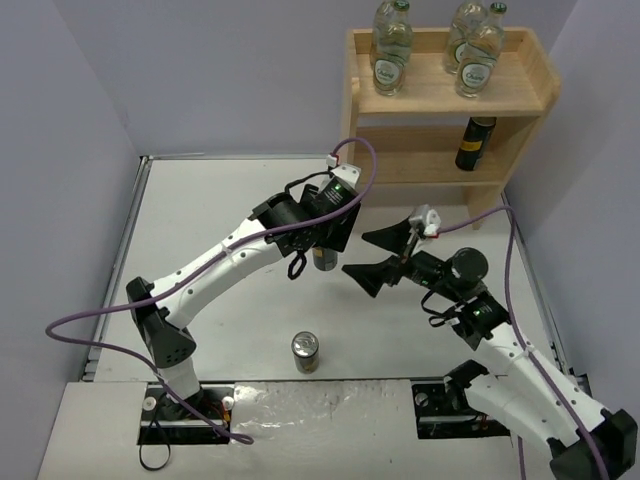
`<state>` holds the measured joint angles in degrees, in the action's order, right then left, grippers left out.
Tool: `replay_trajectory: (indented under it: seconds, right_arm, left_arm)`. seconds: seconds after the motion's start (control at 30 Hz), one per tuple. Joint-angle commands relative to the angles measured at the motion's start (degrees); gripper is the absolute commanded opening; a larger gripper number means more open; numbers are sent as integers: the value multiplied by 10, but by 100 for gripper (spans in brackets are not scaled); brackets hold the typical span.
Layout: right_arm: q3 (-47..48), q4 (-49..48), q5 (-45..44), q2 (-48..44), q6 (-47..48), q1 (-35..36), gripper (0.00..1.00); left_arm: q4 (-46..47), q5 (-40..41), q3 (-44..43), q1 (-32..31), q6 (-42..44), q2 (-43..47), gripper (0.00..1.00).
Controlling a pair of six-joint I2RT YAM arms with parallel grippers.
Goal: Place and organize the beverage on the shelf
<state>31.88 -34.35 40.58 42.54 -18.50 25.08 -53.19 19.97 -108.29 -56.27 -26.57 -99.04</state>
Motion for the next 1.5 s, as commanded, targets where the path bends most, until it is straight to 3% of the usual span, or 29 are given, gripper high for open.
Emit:
replay_trajectory:
  seconds: [0.0,0.2,0.4,0.63,0.9,1.0,1.1,1.13,1.23,1.27,1.3,1.33,1.43,1.47]
  right_arm:
    - [34,17,-137,53,136,94,97]
    - [20,-106,-221,146,165,179,95]
    - [44,-156,-248,220,198,190,90]
    - [42,-213,-232,235,201,202,84]
    - [50,-193,-220,219,207,205,83]
    - [49,-202,-210,222,207,206,75]
    - [44,-228,-196,230,198,206,45]
    - [43,-234,-189,232,197,206,24]
    - [37,-268,-175,235,186,208,0]
    - [35,-291,-174,234,185,208,0]
    - [31,-303,-179,233,163,207,0]
    - [28,-315,-179,231,158,207,0]
    - [40,-307,-184,228,159,206,0]
    - [47,-290,-190,225,162,205,0]
  left_arm:
    - [-56,9,-83,-4,1,46,3]
    - [-104,-6,-148,-4,22,50,3]
    - [-132,-37,-184,-9,37,54,2]
    - [-152,-47,-200,-9,53,46,2]
    - [-202,-32,-253,-9,72,2,2]
    - [-196,-43,-254,-9,75,3,2]
    - [-191,-58,-256,-9,75,2,2]
    - [-191,-62,-257,-9,76,2,3]
    - [-177,-57,-255,-9,78,8,20]
    - [-164,-57,-248,-9,79,20,27]
    - [-122,-63,-233,-9,87,33,41]
    - [-97,-71,-215,-9,89,60,71]
    - [-30,-76,-165,-9,89,93,94]
    - [-22,-70,-163,-9,89,107,94]
